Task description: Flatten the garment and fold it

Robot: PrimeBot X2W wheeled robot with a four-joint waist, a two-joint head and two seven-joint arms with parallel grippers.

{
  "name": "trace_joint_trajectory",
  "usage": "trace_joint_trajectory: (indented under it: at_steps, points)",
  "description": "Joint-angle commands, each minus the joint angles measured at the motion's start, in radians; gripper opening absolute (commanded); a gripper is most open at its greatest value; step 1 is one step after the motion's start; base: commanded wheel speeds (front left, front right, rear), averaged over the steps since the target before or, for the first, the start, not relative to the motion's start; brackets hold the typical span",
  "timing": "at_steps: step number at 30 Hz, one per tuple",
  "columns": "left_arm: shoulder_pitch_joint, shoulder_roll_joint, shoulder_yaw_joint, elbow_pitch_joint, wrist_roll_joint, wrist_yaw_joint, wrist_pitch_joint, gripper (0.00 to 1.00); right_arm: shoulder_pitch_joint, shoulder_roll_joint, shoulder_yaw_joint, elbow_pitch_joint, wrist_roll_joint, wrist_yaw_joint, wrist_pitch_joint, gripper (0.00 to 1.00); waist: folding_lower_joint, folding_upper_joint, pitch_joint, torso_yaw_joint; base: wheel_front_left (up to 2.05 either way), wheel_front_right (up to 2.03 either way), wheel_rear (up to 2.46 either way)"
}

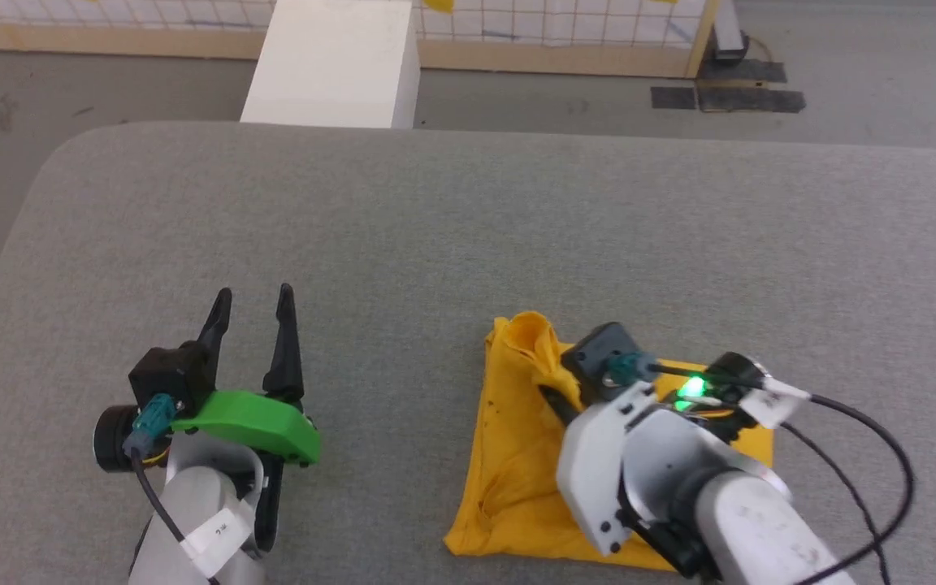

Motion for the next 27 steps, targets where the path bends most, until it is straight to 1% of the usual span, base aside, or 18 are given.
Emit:
trace_joint_trajectory:
  at_steps: [1,6,7,8,9,10,12,14,18,20,22,24,27]
  points:
    - [-0.021,-0.004,-0.002,0.002,0.011,-0.007,-0.005,1.0,-0.027,0.009,0.01,0.046,0.001,-0.002,-0.017,0.0,0.0,0.0,0.023,0.023,0.0,0.0,0.0]
    - [-0.032,-0.01,-0.003,0.005,0.012,-0.008,-0.005,1.0,-0.086,0.024,0.034,0.222,0.025,-0.002,-0.059,0.0,0.0,0.0,0.044,0.039,0.0,0.0,0.0]
    - [-0.033,-0.011,-0.002,0.006,0.013,-0.008,-0.005,1.0,-0.097,0.025,0.036,0.254,0.033,-0.002,-0.071,0.03,0.0,0.0,0.046,0.04,0.0,0.0,0.0]
    - [-0.033,-0.011,-0.001,0.006,0.013,-0.008,-0.005,1.0,-0.105,0.026,0.039,0.277,0.043,-0.002,-0.079,0.4,0.0,0.0,0.049,0.04,0.0,0.0,0.0]
    - [-0.034,-0.012,0.001,0.006,0.014,-0.009,-0.005,1.0,-0.112,0.026,0.05,0.3,0.067,-0.002,-0.089,0.88,0.0,0.0,0.05,0.04,0.0,0.0,0.0]
    - [-0.034,-0.012,0.001,0.007,0.014,-0.009,-0.005,1.0,-0.117,0.026,0.06,0.314,0.09,-0.002,-0.096,1.0,0.0,0.0,0.05,0.039,0.0,0.0,0.0]
    - [-0.033,-0.013,0.004,0.009,0.016,-0.009,-0.005,1.0,-0.129,0.026,0.085,0.335,0.127,-0.002,-0.111,1.0,0.0,0.0,0.05,0.036,0.0,0.0,0.0]
    - [-0.032,-0.014,0.007,0.01,0.016,-0.008,-0.005,1.0,-0.14,0.027,0.095,0.332,0.15,-0.002,-0.151,1.0,0.0,0.0,0.047,0.029,0.0,0.0,0.0]
    - [-0.029,-0.016,0.016,0.012,0.017,-0.009,-0.005,1.0,-0.141,0.027,0.084,0.252,0.198,-0.002,-0.311,1.0,0.0,0.0,0.033,0.012,0.0,0.0,0.0]
    - [-0.021,-0.016,0.025,0.009,0.017,-0.008,-0.005,1.0,-0.125,0.027,0.054,0.194,0.201,-0.002,-0.405,1.0,0.0,0.0,0.024,-0.003,0.0,0.0,0.0]
    - [-0.01,-0.014,0.034,0.003,0.02,-0.007,-0.005,1.0,-0.098,0.027,0.008,0.131,0.186,-0.002,-0.494,1.0,0.0,0.0,0.016,-0.02,0.0,0.0,0.0]
    - [-0.001,-0.012,0.043,-0.004,0.023,-0.007,-0.005,1.0,-0.052,0.027,-0.066,0.071,0.174,-0.002,-0.572,1.0,0.0,0.0,0.006,-0.035,0.0,0.0,0.0]
    - [0.013,-0.009,0.05,-0.013,0.03,-0.009,-0.005,1.0,0.04,0.027,-0.216,-0.004,0.174,-0.002,-0.665,1.0,0.0,0.0,-0.007,-0.053,0.0,0.0,0.0]
